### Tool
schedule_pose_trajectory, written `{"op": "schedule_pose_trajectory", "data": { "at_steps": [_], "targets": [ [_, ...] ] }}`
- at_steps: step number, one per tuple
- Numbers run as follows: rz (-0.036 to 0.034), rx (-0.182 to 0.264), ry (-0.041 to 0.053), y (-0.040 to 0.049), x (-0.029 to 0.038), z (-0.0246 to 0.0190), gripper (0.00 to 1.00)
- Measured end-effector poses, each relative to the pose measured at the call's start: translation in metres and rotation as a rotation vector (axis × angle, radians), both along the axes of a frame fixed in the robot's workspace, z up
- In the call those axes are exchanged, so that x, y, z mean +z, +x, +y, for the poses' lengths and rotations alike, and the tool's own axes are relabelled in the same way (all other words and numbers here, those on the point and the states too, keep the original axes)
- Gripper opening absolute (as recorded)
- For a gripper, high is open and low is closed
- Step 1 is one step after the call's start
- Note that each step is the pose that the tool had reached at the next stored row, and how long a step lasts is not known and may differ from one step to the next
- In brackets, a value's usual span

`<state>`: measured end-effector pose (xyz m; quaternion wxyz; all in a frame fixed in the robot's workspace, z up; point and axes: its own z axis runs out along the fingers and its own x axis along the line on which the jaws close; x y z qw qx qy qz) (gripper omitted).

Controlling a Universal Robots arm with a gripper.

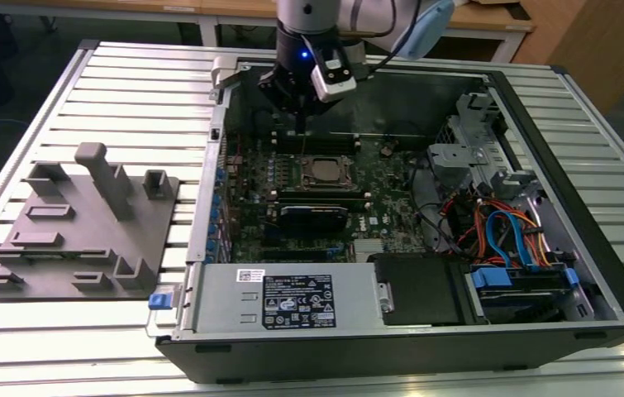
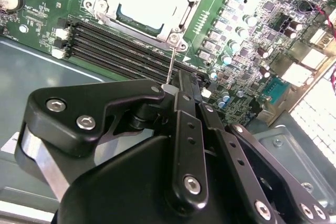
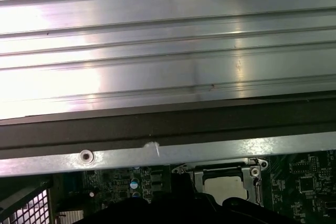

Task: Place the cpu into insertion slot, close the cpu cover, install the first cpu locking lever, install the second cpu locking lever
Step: 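Install the first cpu locking lever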

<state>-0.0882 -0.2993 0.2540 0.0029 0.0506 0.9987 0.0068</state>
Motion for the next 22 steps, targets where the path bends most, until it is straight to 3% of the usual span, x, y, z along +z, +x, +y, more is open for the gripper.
{"op": "schedule_pose_trajectory", "data": {
  "at_steps": [17, 22],
  "targets": [
    [-0.0001, 0.0, 0.0001, 0.0065, 0.0, -0.0001, 0.1],
    [0.0, 0.0, 0.0, 0.0064, 0.0, -0.0037, 0.1]
  ]
}}
